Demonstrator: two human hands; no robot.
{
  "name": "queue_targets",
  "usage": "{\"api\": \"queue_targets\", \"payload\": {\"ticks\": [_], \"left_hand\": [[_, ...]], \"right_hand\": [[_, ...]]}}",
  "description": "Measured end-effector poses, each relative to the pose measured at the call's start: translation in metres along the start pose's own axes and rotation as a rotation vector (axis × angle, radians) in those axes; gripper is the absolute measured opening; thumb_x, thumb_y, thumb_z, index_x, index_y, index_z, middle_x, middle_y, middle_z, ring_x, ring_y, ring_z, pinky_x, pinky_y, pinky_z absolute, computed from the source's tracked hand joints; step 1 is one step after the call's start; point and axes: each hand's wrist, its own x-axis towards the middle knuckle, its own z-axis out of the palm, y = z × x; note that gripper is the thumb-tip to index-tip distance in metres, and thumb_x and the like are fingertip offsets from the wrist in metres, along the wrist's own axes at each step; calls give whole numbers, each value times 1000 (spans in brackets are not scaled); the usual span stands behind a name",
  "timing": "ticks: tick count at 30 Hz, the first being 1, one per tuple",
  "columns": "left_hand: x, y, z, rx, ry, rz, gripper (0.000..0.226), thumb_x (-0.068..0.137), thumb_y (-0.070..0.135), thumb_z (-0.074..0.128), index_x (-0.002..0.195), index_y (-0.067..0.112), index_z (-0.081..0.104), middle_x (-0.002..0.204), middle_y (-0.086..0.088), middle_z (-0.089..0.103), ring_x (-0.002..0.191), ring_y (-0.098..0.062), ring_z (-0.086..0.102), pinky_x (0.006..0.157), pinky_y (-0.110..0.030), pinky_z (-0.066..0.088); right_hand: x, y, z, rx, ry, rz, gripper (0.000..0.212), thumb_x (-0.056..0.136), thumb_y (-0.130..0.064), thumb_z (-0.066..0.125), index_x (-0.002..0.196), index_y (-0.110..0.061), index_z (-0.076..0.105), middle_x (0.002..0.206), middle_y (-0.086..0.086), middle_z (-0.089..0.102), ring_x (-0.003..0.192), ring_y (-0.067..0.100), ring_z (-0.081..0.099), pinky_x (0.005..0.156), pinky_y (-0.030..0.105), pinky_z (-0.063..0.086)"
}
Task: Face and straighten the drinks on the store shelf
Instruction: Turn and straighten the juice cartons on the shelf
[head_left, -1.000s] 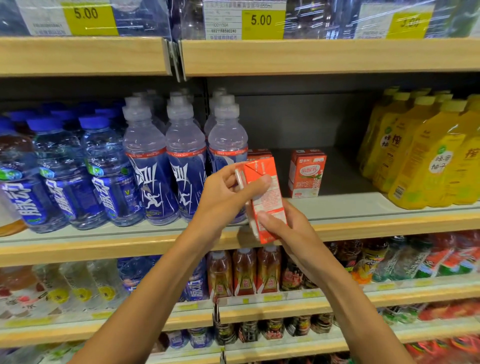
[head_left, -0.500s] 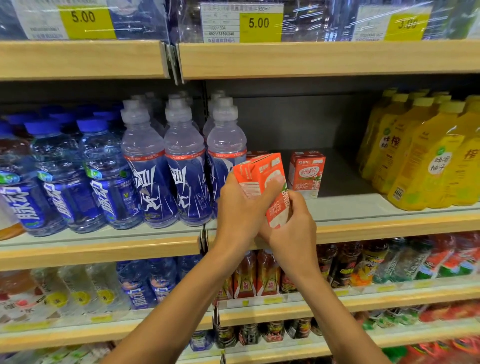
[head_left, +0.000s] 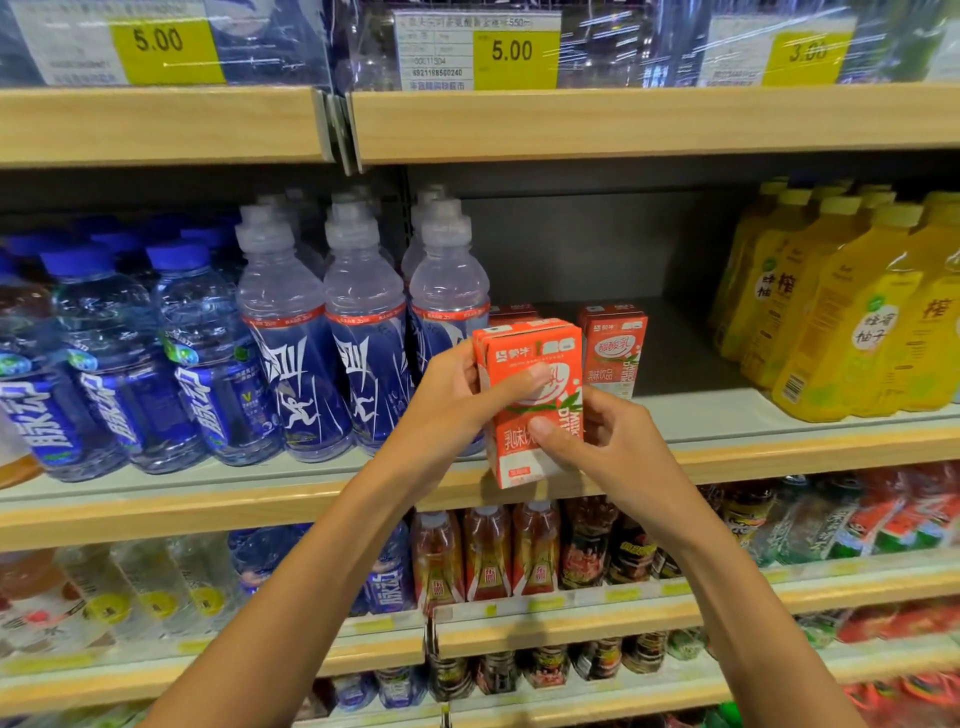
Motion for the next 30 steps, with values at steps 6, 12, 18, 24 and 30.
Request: {"api": "queue_targets", "payload": {"ticks": [6,12,18,24,30], "left_hand": [[6,-14,9,26,-54,24,42,72,37,69,111,28,56,103,11,72,99,-2,66,73,-14,52],[4,-51,10,480,44,155,44,89,50,52,124,23,54,124,8,60,115,-2,55,96,-22,45],[1,-92,-3,1276,-226,517,41,98,37,45,125,9,58,123,-7,62,112,-20,59,95,-31,47],[9,-107,-8,1508,-317,730,44,96,35,39,117,5,64,116,-10,65,102,-22,64,86,-33,54],[10,-106,-8,1495,-325,719,46,96,36,37,117,5,64,115,-10,65,102,-21,64,87,-30,54]], "right_hand": [[2,13,-14,-19,54,-6,49,70,-44,70,113,-22,62,102,-9,72,96,3,67,81,19,55],[10,46,-47,-107,223,50,34,76,-34,72,108,-27,60,99,-15,69,91,-8,63,70,4,47],[26,73,-70,-232,319,111,36,83,-29,69,117,-22,59,103,-12,67,93,-3,63,82,18,49],[39,80,-76,-356,352,99,32,82,-30,70,113,-21,64,108,-6,63,93,1,58,74,12,41],[54,83,-72,-411,416,90,40,81,-28,72,118,-16,64,116,3,66,99,8,58,75,14,42]]}}
